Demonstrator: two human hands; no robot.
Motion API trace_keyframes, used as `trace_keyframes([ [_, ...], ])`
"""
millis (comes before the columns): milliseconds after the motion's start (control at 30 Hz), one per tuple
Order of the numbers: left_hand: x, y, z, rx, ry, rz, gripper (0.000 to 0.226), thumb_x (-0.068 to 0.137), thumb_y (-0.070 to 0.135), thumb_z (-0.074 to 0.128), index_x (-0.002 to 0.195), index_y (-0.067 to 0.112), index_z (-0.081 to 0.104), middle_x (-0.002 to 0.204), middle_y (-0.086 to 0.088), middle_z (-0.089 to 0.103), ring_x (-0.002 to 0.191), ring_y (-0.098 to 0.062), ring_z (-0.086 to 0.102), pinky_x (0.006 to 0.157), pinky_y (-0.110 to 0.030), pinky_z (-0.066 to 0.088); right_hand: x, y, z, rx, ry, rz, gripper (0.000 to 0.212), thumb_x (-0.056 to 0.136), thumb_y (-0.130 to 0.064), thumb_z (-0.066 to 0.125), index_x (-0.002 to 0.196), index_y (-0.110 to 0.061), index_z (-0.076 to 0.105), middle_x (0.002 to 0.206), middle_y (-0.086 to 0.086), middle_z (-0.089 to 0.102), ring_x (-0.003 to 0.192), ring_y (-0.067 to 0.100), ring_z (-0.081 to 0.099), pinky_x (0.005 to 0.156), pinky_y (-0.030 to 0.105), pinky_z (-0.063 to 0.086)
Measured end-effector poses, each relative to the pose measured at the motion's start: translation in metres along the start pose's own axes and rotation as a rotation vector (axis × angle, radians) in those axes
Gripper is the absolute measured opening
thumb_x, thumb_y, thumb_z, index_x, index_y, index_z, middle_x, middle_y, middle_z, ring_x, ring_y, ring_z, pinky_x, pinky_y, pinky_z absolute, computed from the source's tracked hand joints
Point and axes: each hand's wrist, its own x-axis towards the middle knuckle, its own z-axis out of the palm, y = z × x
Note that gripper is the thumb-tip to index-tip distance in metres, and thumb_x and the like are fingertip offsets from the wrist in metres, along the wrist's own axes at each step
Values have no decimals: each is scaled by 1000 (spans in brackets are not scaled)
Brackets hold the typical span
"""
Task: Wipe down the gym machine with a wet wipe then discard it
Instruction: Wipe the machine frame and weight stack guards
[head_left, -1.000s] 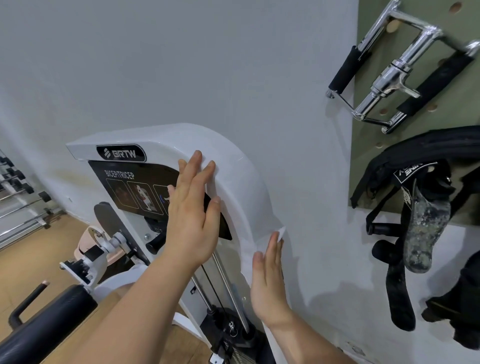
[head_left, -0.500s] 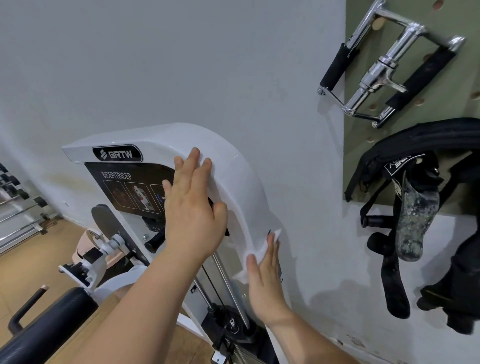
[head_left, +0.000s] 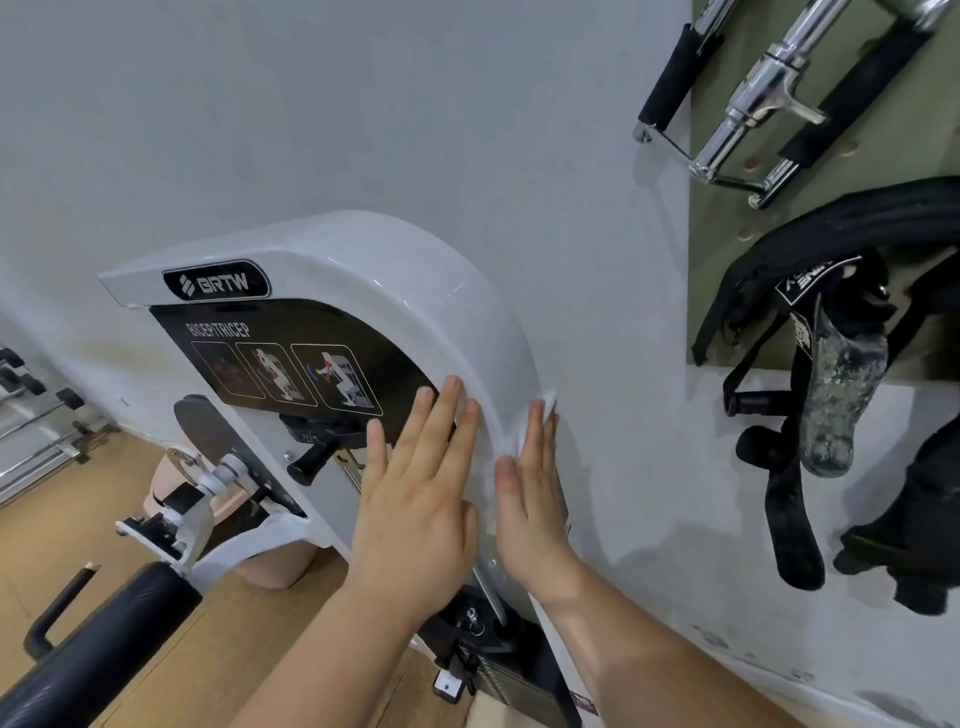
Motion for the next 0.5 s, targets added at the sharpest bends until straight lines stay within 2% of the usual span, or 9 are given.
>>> trace_keyframes([
  [100, -9, -6, 12, 6, -76, 43, 91, 78, 15, 52, 163, 15, 18, 172, -2, -2, 158, -23, 1, 121, -64, 18, -11, 31, 0, 47, -30, 237, 93, 74, -100, 8, 149, -52, -19, 157, -31, -31, 148, -8, -26, 129, 44, -7],
  [200, -14, -9, 21, -51, -100, 72, 94, 78, 14, 53, 163, 17, 14, 172, -1, -7, 158, -23, 0, 123, -59, 13, 9, 16, -6, 130, 21, 376, 102, 71, -100, 9, 154, -45, -16, 163, -23, -25, 150, -5, -23, 129, 46, -5],
  [300, -16, -14, 33, -169, -102, 67, 94, 79, 11, 51, 163, 21, 9, 171, 4, -14, 158, -18, -1, 124, -54, 12, 31, -16, -2, 133, 87, 232, 98, 78, -96, 8, 160, -46, -8, 167, -25, -16, 152, -6, -16, 127, 36, -2],
  [400, -20, -19, 50, -259, -103, 92, 89, 78, 13, 38, 161, 21, 9, 170, 7, -17, 158, -15, -3, 124, -53, 13, 24, -15, 13, 124, 159, 90, 74, 89, -88, 15, 156, -59, 1, 170, -22, 0, 158, 5, 1, 127, 51, 13],
  [433, -22, -20, 55, -280, -99, 106, 85, 79, 15, 32, 161, 19, 10, 170, 6, -16, 158, -16, -2, 123, -53, 13, 15, -6, 16, 118, 172, 89, 72, 90, -88, 19, 154, -61, 3, 171, -20, 4, 158, 8, 6, 127, 54, 16],
  [500, -27, -22, 64, -334, -108, 129, 81, 80, 17, 26, 160, 18, 13, 171, 3, -11, 158, -16, 0, 123, -54, 11, -9, 7, 19, 113, 158, 139, 79, 86, -91, 25, 155, -61, 3, 170, -21, 12, 157, 5, 10, 128, 47, 17],
])
